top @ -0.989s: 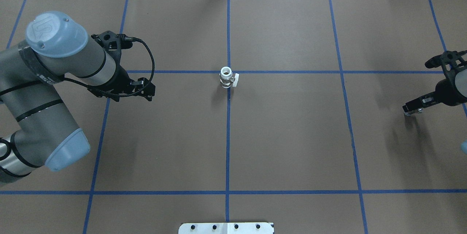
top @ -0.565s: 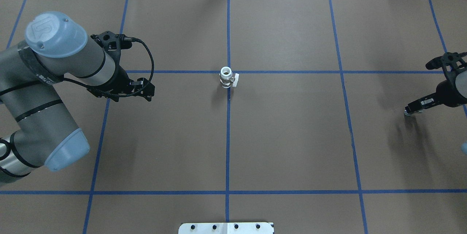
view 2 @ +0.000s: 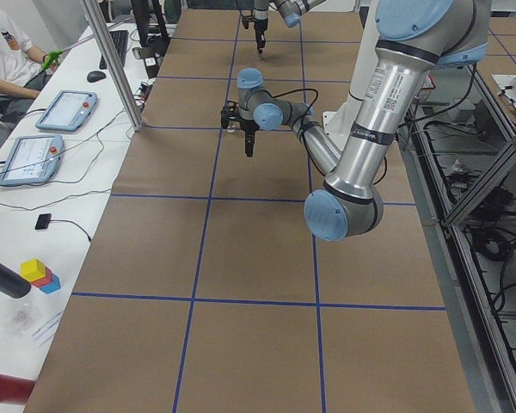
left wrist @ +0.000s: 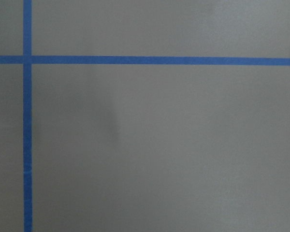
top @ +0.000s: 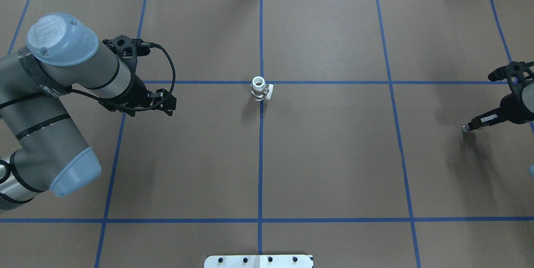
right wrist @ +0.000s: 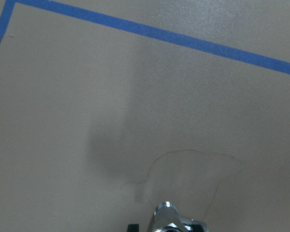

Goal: Assemble PPR valve and pipe with both arms
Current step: 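Grasp the chrome valve with the right gripper while the left arm retreats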

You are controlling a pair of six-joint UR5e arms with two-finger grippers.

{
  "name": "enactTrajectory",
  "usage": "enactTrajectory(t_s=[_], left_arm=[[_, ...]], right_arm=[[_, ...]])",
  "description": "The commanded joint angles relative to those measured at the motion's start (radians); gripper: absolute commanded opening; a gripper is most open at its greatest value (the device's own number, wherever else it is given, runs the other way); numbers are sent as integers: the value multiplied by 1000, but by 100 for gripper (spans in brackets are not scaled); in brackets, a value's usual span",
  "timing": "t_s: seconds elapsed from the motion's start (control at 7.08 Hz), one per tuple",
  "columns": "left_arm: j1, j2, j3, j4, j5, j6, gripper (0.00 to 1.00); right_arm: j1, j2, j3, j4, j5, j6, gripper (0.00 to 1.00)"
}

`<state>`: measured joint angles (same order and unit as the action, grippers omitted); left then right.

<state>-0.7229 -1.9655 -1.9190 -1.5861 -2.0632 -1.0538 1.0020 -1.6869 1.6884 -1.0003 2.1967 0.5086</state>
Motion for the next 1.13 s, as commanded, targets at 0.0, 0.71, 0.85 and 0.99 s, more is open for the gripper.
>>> enactTrajectory(t_s=[0.0,0.71,0.85,0.99], left_arm=[[0,1,-2,0,0,-2,99],[-128,83,-15,3,-107,220,99],[-183,146,-27,3,-145,321,99],[-261,218,-31,3,-184,465,99]], right_arm=[[1,-1,2,2,0,-2,0],[0,193,65,-163,8,195,0],[-14,307,66,-257,3,294,0],[-64,441,65,-356,-5,421,0]])
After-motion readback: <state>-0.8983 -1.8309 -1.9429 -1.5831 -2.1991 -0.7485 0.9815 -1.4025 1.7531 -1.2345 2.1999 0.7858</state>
